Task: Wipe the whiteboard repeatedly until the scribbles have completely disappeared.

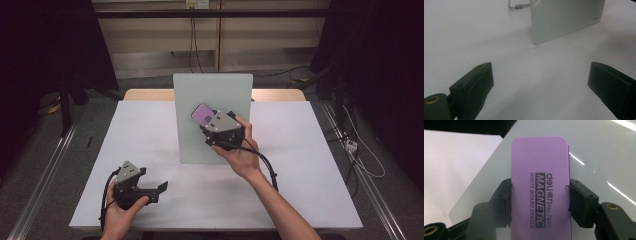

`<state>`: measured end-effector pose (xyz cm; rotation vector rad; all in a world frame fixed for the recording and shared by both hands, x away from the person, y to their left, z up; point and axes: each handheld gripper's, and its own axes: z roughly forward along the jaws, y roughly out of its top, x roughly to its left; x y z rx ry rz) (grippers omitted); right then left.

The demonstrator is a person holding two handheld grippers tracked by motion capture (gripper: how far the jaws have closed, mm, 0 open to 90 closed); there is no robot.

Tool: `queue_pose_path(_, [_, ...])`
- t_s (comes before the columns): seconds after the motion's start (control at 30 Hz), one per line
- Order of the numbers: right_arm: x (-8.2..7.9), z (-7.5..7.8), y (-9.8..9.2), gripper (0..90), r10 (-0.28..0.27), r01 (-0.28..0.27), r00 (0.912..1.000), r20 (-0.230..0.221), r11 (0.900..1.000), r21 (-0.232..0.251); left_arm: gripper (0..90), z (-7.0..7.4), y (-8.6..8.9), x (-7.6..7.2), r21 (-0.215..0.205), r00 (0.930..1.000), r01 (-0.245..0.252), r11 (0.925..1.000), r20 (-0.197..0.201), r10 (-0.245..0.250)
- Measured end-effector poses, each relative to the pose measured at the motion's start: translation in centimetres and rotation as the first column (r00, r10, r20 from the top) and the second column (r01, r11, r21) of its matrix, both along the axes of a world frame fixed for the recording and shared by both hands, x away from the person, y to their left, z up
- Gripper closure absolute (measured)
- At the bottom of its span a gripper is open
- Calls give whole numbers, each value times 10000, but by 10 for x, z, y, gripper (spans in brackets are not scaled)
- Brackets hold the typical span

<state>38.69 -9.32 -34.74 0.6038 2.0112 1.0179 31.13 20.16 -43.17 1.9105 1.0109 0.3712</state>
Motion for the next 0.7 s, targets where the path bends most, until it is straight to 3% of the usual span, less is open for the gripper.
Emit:
queue_pose_path(0.13, [-3,-10,7,415,292,-302,9992,-286,9989,-360,64,0,0,0,30,10000,-10,10000,-6,10])
queue_pose_path(0.4, [-1,-9,6,415,508,-519,9957,-774,9986,-117,64,0,0,0,33,10000,-1,10000,-14,1])
queue_pose_path(0.7, [7,18,-8,415,-19,27,9995,-302,9996,294,64,0,1,0,-48,10000,-2,10000,8,2])
